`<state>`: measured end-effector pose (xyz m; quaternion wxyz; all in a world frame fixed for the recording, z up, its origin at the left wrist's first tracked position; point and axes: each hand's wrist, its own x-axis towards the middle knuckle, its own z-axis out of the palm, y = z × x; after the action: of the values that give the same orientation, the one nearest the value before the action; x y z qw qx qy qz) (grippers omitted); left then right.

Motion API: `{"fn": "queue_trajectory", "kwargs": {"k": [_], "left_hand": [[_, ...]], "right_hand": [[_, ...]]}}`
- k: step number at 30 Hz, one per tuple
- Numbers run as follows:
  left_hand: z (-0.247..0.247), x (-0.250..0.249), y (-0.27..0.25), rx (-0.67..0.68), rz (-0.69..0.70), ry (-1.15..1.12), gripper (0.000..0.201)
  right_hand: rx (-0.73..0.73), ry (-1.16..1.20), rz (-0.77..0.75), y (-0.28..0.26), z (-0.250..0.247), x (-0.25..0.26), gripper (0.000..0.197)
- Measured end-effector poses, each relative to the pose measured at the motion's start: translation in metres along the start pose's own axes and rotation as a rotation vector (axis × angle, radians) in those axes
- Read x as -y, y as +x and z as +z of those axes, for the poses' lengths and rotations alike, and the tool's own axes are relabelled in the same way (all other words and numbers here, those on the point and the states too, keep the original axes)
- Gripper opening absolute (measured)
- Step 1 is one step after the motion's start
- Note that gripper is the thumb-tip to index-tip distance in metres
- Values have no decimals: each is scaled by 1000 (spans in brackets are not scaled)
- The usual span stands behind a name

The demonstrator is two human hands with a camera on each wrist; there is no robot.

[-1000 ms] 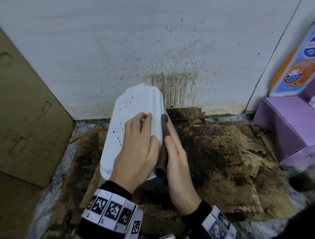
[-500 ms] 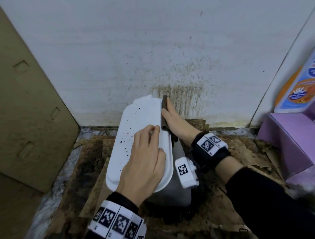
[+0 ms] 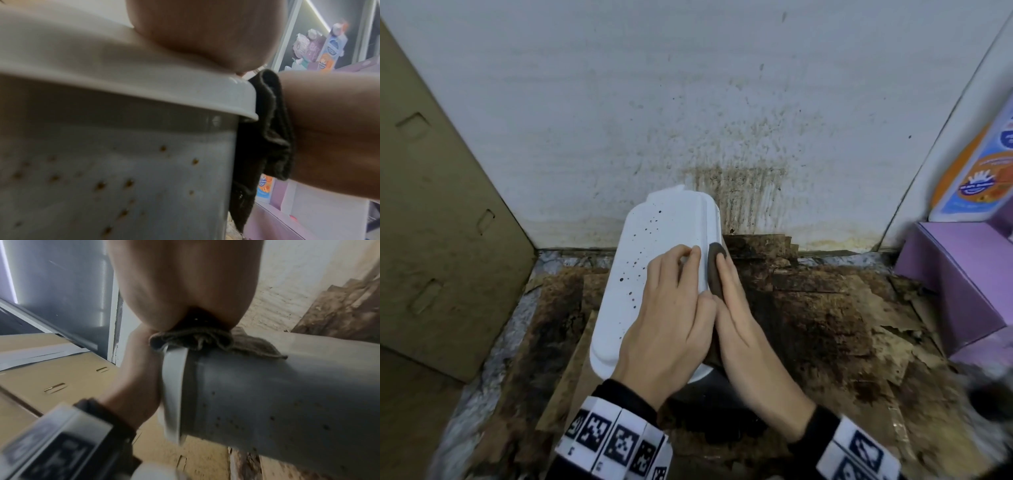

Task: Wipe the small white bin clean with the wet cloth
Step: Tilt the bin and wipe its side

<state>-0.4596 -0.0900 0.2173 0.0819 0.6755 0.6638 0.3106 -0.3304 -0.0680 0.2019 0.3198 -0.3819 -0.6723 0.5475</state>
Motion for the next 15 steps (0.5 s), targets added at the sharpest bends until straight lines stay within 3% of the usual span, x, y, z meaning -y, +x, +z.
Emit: {"fn": "queue_trajectory", "kwargs": {"k": [7,12,15], "left_hand": [[14,-29,3,25,49,-62,69],[10,-38,-2,-128,68,-404,45],[0,-26,-9,-159,15,-297,48]], "right_hand": [[-208,188,3,-13,-9,-12,54],[-337,257,8,-18,-25,-19,51],[-361,330,47,-18,-31,-24,53]]}}
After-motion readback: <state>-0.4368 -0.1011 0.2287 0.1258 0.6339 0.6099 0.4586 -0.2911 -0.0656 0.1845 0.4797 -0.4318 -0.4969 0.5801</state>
